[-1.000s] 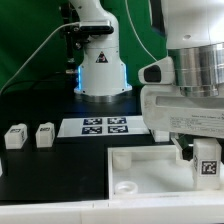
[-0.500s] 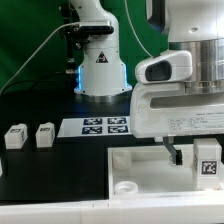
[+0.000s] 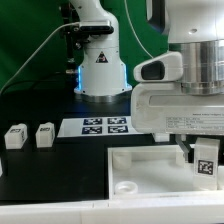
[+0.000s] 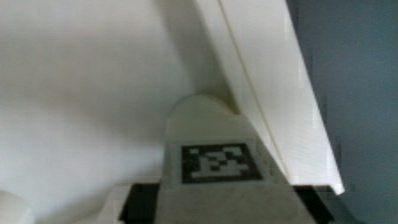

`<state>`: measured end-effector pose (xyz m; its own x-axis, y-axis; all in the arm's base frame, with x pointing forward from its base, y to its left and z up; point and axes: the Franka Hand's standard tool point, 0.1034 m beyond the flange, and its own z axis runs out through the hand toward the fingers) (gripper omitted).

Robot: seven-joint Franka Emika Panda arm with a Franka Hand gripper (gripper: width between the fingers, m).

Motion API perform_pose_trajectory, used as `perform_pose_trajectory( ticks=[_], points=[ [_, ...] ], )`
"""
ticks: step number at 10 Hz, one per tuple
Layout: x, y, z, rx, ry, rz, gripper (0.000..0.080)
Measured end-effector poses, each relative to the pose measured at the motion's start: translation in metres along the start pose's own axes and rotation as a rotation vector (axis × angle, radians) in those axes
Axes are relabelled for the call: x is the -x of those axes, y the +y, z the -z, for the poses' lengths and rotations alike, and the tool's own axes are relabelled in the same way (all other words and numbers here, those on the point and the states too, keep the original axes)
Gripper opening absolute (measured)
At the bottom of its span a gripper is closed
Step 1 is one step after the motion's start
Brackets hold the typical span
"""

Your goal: Assemble one leg

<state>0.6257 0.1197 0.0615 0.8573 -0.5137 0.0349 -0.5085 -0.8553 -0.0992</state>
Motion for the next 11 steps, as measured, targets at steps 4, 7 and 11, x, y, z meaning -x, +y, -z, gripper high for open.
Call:
perform_pose_trajectory(
  ticks=[4,7,11],
  points=[
    [-0.0031,-0.0012,-0.0005,-0.021,-0.011,-0.532,0.0291],
    [-0.0024,-0.0043,-0.0016,-0.061,-0.036,-0.981,0.0292],
    [-0.0042,-0.0031,-0.0021,-0.100,-0.063,-1.383,0.0294]
  ],
)
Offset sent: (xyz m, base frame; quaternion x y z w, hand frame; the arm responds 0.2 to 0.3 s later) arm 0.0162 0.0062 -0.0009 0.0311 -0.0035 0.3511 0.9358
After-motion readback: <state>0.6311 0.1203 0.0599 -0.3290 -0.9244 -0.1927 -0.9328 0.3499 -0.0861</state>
